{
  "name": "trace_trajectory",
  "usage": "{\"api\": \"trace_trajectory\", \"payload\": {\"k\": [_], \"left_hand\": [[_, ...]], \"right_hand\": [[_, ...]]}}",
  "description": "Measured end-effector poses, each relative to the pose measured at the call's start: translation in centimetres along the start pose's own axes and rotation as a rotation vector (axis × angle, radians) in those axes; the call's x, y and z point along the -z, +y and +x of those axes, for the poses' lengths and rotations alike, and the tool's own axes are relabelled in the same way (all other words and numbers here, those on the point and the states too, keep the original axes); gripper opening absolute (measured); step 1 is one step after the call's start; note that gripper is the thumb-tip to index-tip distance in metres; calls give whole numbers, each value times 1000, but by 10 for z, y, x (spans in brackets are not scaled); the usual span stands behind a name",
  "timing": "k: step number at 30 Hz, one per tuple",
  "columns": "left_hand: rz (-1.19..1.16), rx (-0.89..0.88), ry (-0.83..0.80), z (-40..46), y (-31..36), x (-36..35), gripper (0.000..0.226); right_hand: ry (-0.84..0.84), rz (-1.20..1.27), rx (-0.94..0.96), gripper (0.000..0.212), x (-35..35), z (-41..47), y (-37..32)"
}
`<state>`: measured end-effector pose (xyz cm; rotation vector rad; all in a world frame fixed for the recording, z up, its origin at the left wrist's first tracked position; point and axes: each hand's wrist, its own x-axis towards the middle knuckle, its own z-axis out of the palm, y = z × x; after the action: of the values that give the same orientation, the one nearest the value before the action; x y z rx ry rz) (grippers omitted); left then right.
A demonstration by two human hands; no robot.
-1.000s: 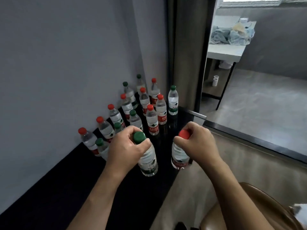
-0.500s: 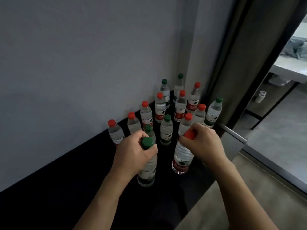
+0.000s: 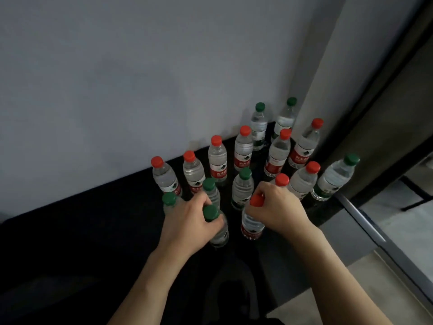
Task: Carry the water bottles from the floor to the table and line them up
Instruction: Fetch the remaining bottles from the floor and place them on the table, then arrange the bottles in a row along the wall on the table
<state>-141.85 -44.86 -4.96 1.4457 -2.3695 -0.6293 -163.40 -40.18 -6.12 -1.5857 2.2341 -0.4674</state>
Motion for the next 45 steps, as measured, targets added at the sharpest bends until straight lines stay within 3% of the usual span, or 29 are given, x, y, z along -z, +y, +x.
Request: {"api": "trace_trajectory", "payload": {"k": [4,10,19,24,31,36,41,43,45], "left_hand": [[73,73,-30,3,3,-20,31],[101,68,-18,3,-5,-41,31],[-100,-135,251,0,-29,-86,24],[-197,-240,406,1,-35,-106,22],[-180,-229,540,5,-38,-120,18],[-207,-118,588,-4,-27,-128,14],[-177,-1,561,-18,-10,-125,16],[-70,26,530,-26,-7,-119,38],[42,39,554,-36,-11,-109,56]], "right_hand": [[-104,-43,69,31,-9,18,13],[-121,-63,115,30,-21,24,19],[303,10,419,31,-68,21,36],[434,170,452,28,-83,30,56],[431,303,557,19,-89,31,64],[415,255,565,16,-87,24,67],[277,39,440,41,-66,11,55],[250,-111,398,63,-54,6,49],[326,-238,391,74,-40,3,41]]}}
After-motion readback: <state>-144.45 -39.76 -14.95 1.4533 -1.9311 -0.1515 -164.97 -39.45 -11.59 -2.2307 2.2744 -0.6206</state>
